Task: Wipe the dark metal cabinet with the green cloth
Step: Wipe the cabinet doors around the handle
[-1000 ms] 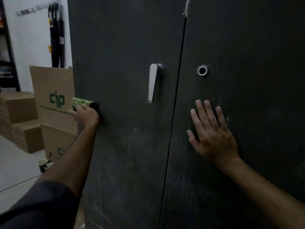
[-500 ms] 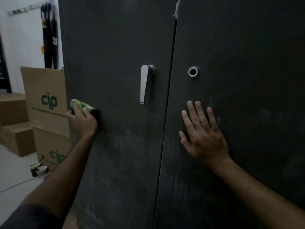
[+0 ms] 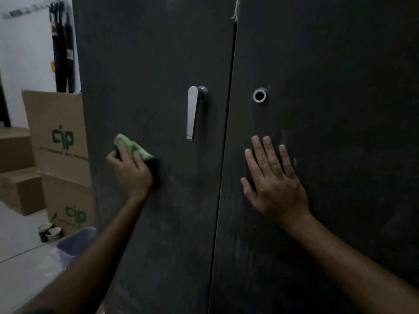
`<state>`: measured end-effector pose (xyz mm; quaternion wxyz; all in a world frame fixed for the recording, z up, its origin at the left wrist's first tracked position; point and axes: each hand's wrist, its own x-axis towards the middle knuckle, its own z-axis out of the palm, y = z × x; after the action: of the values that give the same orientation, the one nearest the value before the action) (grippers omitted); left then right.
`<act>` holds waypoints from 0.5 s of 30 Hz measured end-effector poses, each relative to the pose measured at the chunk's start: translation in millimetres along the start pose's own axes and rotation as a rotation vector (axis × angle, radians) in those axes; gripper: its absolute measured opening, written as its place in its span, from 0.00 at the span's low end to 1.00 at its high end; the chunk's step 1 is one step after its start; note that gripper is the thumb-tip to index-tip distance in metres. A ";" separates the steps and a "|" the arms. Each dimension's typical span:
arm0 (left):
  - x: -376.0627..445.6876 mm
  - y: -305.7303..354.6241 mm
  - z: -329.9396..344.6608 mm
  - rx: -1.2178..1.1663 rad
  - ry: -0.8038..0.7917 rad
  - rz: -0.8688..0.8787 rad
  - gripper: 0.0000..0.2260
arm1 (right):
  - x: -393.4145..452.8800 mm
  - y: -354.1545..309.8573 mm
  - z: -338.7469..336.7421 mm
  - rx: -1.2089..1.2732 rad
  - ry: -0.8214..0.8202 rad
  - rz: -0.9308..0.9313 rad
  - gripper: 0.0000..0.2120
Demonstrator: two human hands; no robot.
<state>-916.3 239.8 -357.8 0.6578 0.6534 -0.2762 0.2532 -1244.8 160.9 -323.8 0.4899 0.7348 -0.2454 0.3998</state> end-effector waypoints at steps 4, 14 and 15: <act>-82.3 -36.1 -6.0 0.089 -0.162 0.224 0.27 | 0.4 0.4 -0.1 0.025 -0.012 0.004 0.30; -55.2 15.4 24.1 -0.027 0.045 0.202 0.24 | 0.1 -0.4 -0.1 0.022 -0.001 0.011 0.30; -81.5 8.8 24.6 -0.012 -0.020 0.323 0.24 | 0.0 -0.4 -0.3 0.024 0.005 0.012 0.30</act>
<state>-981.8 217.7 -408.2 0.6096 0.5991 -0.3857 0.3473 -1244.6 161.3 -323.9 0.4793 0.7381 -0.2440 0.4075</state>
